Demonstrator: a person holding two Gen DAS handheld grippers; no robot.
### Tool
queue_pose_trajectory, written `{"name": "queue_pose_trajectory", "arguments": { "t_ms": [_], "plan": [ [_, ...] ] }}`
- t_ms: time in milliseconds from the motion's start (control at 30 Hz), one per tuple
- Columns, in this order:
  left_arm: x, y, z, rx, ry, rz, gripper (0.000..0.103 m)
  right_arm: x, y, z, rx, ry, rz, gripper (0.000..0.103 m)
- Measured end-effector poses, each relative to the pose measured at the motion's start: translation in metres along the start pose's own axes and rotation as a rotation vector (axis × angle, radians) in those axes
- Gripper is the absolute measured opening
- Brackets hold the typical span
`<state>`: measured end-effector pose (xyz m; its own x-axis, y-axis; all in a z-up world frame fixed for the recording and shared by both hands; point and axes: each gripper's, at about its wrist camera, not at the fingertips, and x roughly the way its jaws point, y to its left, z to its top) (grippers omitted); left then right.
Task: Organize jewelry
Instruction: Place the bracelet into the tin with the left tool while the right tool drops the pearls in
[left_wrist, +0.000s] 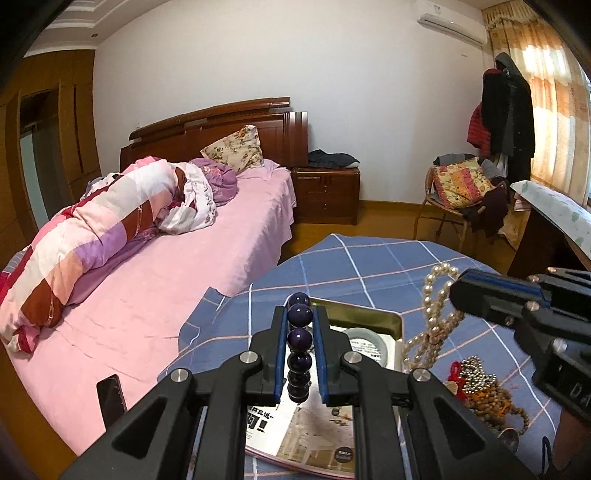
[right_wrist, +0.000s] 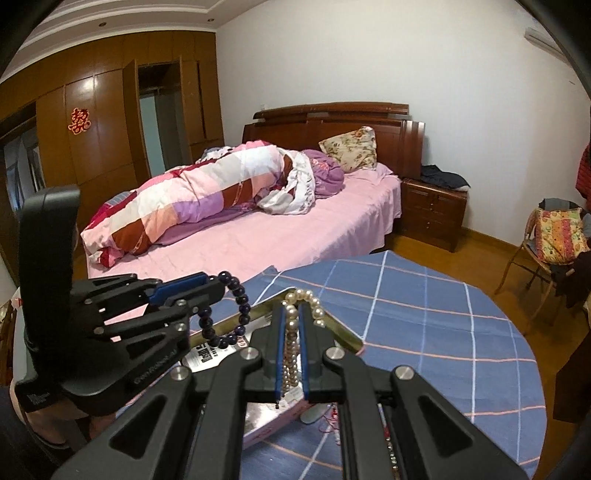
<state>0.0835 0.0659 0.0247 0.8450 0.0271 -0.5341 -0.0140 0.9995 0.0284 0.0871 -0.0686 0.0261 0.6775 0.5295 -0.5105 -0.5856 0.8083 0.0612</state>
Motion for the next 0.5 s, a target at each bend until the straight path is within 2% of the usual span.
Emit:
{"name": "queue_pose_trajectory", "arguments": {
  "t_ms": [500],
  "plan": [
    [0.023,0.004,-0.016,-0.001,0.063,0.009,0.013,0.039,0.005,-0.015,0.019,0.091,0.021,0.009]
  ]
}}
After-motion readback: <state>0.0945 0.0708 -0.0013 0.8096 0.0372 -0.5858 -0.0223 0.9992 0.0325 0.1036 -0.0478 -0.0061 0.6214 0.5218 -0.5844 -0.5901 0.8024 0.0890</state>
